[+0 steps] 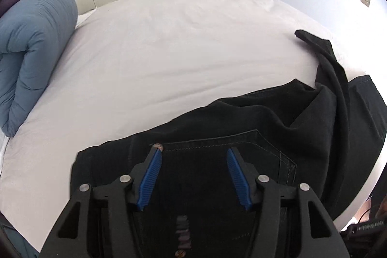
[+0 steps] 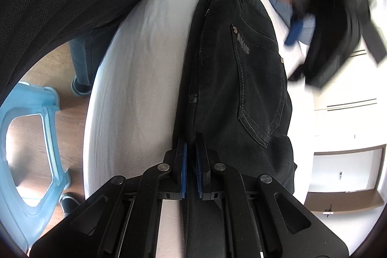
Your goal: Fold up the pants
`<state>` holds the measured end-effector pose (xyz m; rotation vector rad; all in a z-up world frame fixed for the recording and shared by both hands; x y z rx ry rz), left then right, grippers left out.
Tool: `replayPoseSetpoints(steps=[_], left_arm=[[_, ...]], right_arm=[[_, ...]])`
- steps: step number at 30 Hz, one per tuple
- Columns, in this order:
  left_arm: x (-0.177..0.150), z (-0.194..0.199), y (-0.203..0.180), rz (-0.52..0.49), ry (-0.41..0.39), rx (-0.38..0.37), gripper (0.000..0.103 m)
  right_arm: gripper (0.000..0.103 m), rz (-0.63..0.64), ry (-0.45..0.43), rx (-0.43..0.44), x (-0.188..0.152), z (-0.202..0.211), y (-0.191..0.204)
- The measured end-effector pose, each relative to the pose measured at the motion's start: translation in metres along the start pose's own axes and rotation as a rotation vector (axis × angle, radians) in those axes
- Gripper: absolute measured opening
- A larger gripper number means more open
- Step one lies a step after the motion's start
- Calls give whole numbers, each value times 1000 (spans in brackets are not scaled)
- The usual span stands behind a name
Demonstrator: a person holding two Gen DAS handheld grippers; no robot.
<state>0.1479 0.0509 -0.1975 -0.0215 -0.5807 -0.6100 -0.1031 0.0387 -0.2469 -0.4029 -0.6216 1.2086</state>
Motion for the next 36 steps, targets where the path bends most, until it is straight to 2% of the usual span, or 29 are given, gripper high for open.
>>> replayPoseSetpoints(steps=[2,4,6,9,10,11,12,13,14,15,19,21,23,24,26,28,30,31,33,34,35,36], left_arm=[[-9,-33,-2,36,94,-20,59],[-8,-38,4,101,69,-69,58],[-2,-27,6,125,56,-76,56],[19,-1,7,113,-30,-29,57],[20,4,11,124,-56,-8,62],[18,0,16,138,-50,12,66],[10,-12,20,144,5,37,69],[-4,-28,21,140,71,45,67],[-14,-38,18,121,85,35,68],[-17,-36,16,105,61,45,68],[-11,-15,7,71,58,118,66],[-2,12,1,24,-9,139,66],[4,29,-25,10,-42,86,67],[5,29,-42,-12,-32,61,67],[-6,10,-61,-54,31,69,67],[-24,-19,-64,-25,100,43,67],[-33,-21,-60,28,58,21,68],[-32,-21,-62,41,60,12,67],[-31,-20,-66,34,73,16,67],[-31,-21,-67,31,76,18,67],[-28,-19,-69,37,78,16,67],[-26,-19,-68,46,79,15,67]], right_arm=[[8,-10,1,3,0,-1,-1],[8,-27,4,11,0,-2,-3],[8,-41,3,16,0,-2,-5],[8,-49,-6,5,-1,-2,-5],[8,-48,-8,-2,-1,-2,-4],[8,-50,-11,-10,-2,-1,-4],[8,-54,-12,-17,-2,0,-3],[8,-54,-12,-24,-3,1,-2],[8,-51,-13,-38,-4,1,-1],[8,-45,-14,-51,-5,2,1],[9,-52,-18,-96,-7,6,6],[9,-67,-24,-121,-7,8,8],[9,-90,-29,-149,-9,9,9],[9,-99,-33,-156,-9,9,8],[9,-121,-40,-165,-8,8,8],[9,-138,-51,-170,-8,6,7],[10,-164,-63,-169,-8,8,5],[15,-183,-66,-171,-9,10,1],[42,-246,-71,-163,-16,19,-8],[85,-297,-81,-145,-20,26,-14],[103,-349,-104,-139,-26,33,-22],[103,-420,-155,-136,-32,47,-35]])
Point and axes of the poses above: each gripper's, at about its wrist camera, not at the fingertips, and z roughly against the way its jaws point, y to its left, x to its top, the point moved 8 cm from there along -z, roughly the way its jaws point, and after that the axes turned 11 degrees about -z, right-handed, at the moved point
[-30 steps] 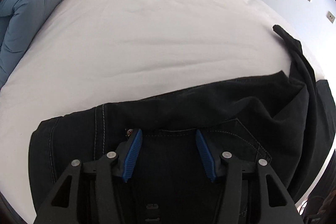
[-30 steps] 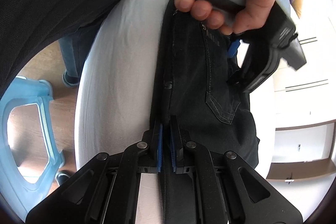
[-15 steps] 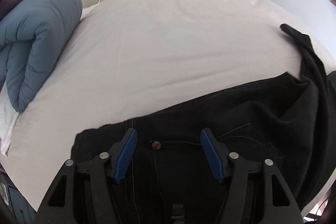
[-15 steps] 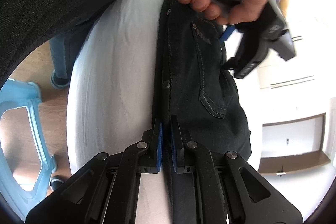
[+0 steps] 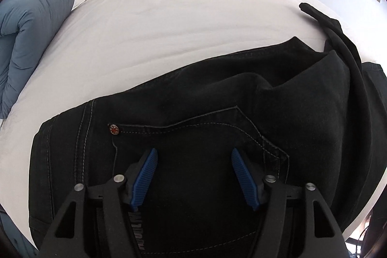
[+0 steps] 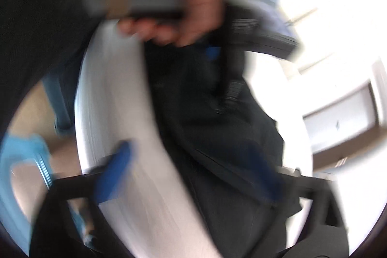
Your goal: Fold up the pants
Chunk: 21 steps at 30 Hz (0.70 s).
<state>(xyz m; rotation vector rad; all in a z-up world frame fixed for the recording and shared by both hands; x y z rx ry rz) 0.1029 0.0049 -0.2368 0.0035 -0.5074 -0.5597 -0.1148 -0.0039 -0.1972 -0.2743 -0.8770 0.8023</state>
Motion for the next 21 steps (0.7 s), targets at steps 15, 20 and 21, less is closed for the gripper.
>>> replayPoseSetpoints(steps=[15,20,21], left_arm=[[21,-8,5,109,16,1,69],[24,-12,6,145,-10,-14,70],[24,-12,6,144,-14,-12,71]], right_arm=[[96,-1426,93,109,-124,-47,-362],[87,-1313,205,6,-119,-104,-412],[87,-1293,213,21,-115,-115,-416]])
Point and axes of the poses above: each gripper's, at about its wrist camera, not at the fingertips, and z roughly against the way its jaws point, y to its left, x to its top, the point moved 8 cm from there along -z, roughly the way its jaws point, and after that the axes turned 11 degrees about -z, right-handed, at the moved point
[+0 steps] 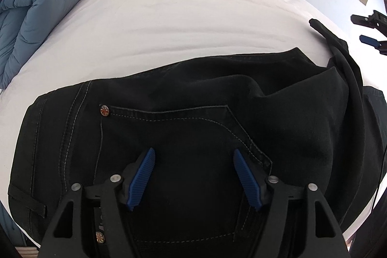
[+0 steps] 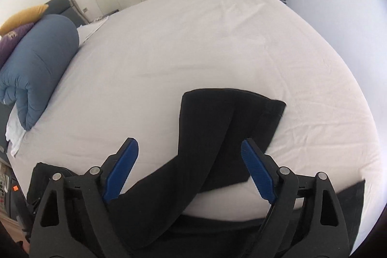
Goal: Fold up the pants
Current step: 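Grasp the jeans leg hem with the right gripper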
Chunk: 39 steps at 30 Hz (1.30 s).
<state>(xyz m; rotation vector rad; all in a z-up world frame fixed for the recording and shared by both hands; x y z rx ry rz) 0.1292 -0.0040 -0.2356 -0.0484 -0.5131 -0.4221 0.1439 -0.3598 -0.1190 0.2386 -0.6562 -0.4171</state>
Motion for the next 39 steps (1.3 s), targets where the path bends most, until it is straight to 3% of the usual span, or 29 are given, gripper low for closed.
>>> replayPoseSetpoints(steps=[3,7,9,10,12,14,16,20,25,28,30,31,32,34,39], left_arm=[[1,-1,-1,-2,-7,-4,71],[-2,2,3,-1,-10,-19,71],[-2,1,3,-4,-10,-18,71],[-2,1,3,-2,-10,-19,71],[-1,1,3,-1,-16,-17,71],[-3,2,4,2,-23,-13,71],[-2,1,3,4,-26,-8,71],[-3,1,5,3,-33,-10,71],[-3,2,5,6,-43,-12,71],[-3,3,5,8,-46,-11,71],[-3,3,5,8,-45,-11,71],[-3,3,5,7,-45,-11,71],[-3,3,5,7,-45,-11,71],[-3,3,5,7,-43,-11,71],[-4,2,6,9,-34,-9,71]], right_arm=[[87,-84,54,64,13,-28,-4],[86,-442,108,210,30,-55,-50],[82,-498,135,166,30,-62,-66],[82,-446,123,110,28,-61,-65],[82,-223,96,-28,33,-59,-48],[82,29,90,-143,30,-63,-17],[82,185,62,-232,30,-69,10],[82,346,28,-397,33,-90,37],[80,416,110,-596,27,-143,36],[66,364,150,-604,7,-165,25],[43,339,155,-581,11,-168,24],[22,332,157,-574,14,-170,23],[12,317,158,-561,16,-168,21],[5,268,146,-508,23,-159,17],[2,144,15,-380,50,-89,5]])
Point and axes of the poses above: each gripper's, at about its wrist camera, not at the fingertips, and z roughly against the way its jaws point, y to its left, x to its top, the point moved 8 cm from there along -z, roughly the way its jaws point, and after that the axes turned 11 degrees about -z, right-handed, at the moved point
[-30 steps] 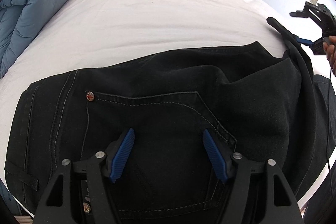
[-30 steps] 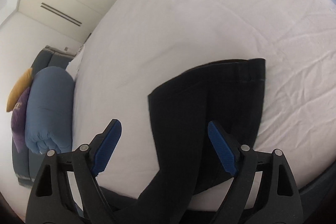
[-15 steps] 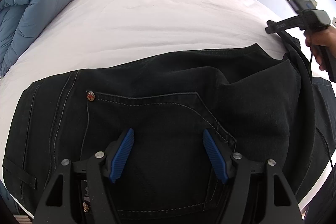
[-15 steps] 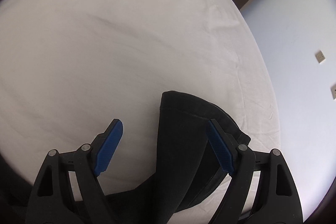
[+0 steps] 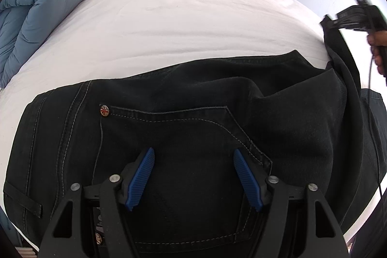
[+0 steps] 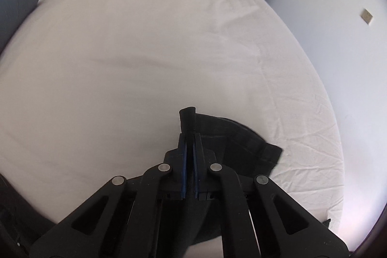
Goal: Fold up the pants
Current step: 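Grasp the jeans leg hem with the right gripper, then lift the leg hem with the right gripper and fold it toward the waistband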
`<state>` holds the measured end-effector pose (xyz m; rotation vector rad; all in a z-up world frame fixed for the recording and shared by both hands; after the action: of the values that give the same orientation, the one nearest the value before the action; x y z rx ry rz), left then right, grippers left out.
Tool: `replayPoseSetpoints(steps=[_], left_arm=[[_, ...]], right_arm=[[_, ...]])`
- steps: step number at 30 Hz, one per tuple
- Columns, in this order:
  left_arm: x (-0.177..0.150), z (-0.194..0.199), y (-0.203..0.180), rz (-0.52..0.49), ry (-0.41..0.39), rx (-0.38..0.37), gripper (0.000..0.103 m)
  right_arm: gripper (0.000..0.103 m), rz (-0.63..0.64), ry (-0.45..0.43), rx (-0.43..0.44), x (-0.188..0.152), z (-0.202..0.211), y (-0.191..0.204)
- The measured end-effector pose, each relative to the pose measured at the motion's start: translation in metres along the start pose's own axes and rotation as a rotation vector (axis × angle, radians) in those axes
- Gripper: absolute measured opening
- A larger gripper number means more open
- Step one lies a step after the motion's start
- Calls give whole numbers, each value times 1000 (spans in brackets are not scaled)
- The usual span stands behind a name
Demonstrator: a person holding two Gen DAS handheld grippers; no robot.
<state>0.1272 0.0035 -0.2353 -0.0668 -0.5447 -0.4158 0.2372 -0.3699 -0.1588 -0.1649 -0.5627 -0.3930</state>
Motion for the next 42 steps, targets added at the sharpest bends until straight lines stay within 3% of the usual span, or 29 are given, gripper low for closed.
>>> replayPoseSetpoints(steps=[6,8,13,16,18,21,24,30,33,34,35,36,39,42], left_arm=[[0,0,1,-3,12,1,71],[1,-1,2,-4,18,2,71],[4,-2,3,-3,42,-7,71],[5,-3,4,-4,49,-13,71],[5,-4,5,-5,52,-15,71],[8,-5,8,-9,61,-14,71],[10,-6,8,-11,72,-17,71],[13,-8,11,-8,84,-10,71],[19,-11,11,-2,88,-6,71],[21,-13,10,0,89,-6,71],[22,-14,11,2,89,-6,71],[23,-15,10,2,90,-5,71],[24,-16,10,-1,92,-6,71],[24,-16,10,0,92,-7,71]], right_arm=[[1,-247,-138,204,16,88,-88],[1,-303,-182,236,11,115,-116],[1,-482,-245,365,-29,167,-176],[2,-630,-269,447,-77,187,-211],[1,-737,-241,449,-119,184,-235],[2,-923,-167,412,-186,147,-281],[2,-1126,-102,445,-244,116,-310],[7,-1282,-68,619,-275,97,-308],[23,-1303,-60,635,-279,95,-308],[43,-1311,-72,639,-285,105,-292],[70,-1326,-84,638,-283,106,-292],[78,-1345,-103,629,-281,105,-294],[80,-1314,-102,595,-272,98,-292],[77,-1274,-81,636,-257,93,-285]])
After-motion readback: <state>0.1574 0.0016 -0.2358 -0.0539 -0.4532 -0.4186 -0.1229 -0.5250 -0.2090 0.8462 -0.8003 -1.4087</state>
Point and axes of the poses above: each gripper's, at about its wrist camera, not at the fingertips, and z roughly against the way its jaws point, y to its left, x to its top, the point moved 8 cm from there along -z, roughly the way its jaws point, and after that the axes turned 11 degrees about -z, right-handed, at the moved point
